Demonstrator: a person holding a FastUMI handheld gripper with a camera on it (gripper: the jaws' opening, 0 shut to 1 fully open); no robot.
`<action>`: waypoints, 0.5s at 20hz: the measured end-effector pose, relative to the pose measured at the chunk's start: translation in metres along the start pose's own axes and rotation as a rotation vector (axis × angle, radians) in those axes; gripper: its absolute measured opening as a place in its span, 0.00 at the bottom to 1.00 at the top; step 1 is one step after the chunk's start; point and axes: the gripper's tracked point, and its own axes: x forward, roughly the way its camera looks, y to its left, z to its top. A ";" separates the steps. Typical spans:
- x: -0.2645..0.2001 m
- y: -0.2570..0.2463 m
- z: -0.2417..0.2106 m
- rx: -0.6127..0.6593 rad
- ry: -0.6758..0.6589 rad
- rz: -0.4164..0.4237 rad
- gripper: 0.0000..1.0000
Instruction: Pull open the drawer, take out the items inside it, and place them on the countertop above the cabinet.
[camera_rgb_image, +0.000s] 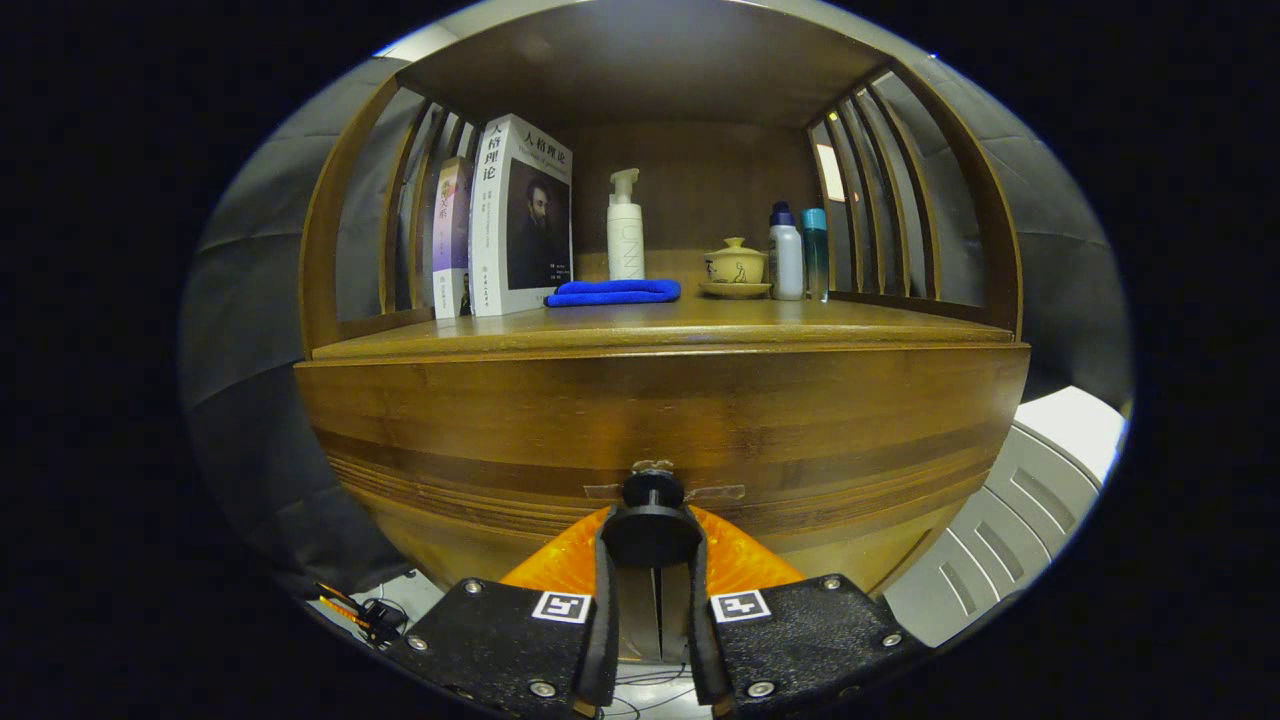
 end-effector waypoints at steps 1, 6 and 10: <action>-0.005 0.000 -0.001 -0.003 0.005 0.001 0.30; -0.026 -0.001 -0.007 -0.004 0.021 -0.005 0.29; -0.048 -0.002 -0.010 -0.032 0.021 -0.007 0.30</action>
